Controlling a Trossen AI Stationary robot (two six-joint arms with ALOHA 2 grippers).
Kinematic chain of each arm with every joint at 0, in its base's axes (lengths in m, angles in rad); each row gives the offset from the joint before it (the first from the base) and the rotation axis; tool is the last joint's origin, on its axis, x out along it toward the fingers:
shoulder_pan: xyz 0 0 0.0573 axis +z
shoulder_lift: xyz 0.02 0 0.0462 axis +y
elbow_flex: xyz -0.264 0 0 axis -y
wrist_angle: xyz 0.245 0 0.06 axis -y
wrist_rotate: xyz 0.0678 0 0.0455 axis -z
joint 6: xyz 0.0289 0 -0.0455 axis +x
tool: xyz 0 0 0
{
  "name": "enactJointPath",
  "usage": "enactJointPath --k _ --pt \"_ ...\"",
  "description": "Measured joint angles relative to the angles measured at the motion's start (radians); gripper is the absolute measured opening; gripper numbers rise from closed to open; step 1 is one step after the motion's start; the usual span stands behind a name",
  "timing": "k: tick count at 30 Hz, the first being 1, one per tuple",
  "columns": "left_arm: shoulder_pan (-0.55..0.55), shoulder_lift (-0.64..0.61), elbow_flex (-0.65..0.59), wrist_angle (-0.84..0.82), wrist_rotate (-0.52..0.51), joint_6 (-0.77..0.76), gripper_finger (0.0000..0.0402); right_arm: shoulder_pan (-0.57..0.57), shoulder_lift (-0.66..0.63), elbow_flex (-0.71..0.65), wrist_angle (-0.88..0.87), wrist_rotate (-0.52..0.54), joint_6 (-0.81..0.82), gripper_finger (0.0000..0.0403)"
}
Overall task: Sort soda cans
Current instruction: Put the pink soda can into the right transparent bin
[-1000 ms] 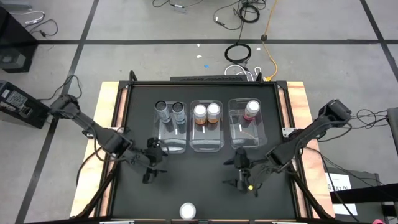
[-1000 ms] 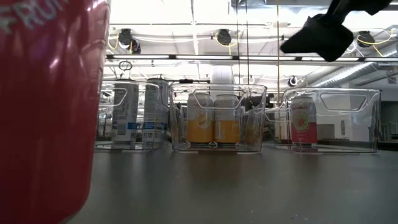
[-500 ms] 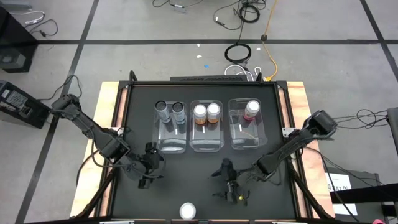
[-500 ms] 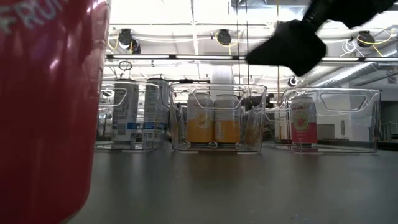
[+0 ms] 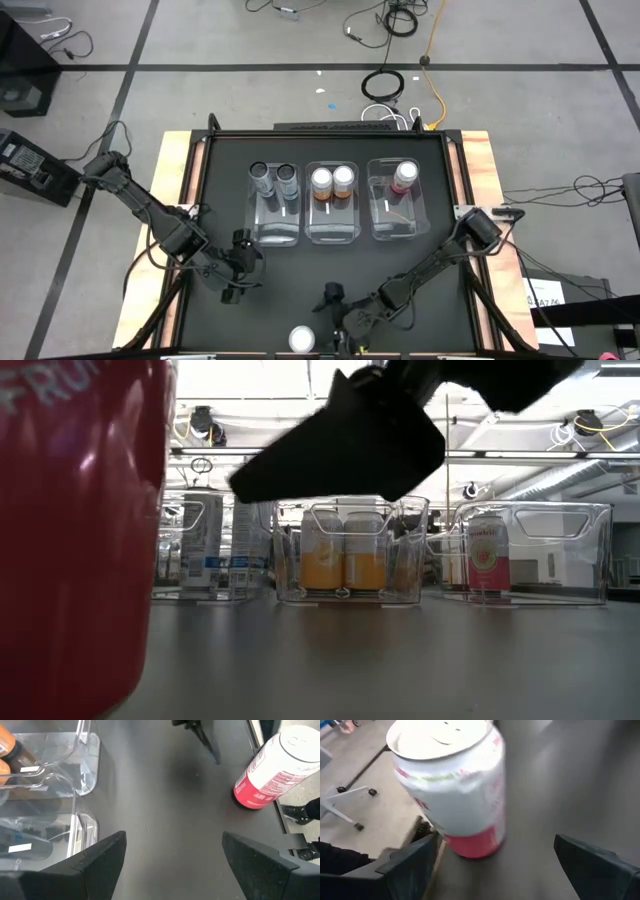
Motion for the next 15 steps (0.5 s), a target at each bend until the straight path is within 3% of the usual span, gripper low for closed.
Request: enactJointPath --k 15 --pt "-0.001 0.0 0.0 -0.005 0.0 0.0 0.0338 0.005 0.035 0.112 0.012 -0.004 -0.035 0.0394"
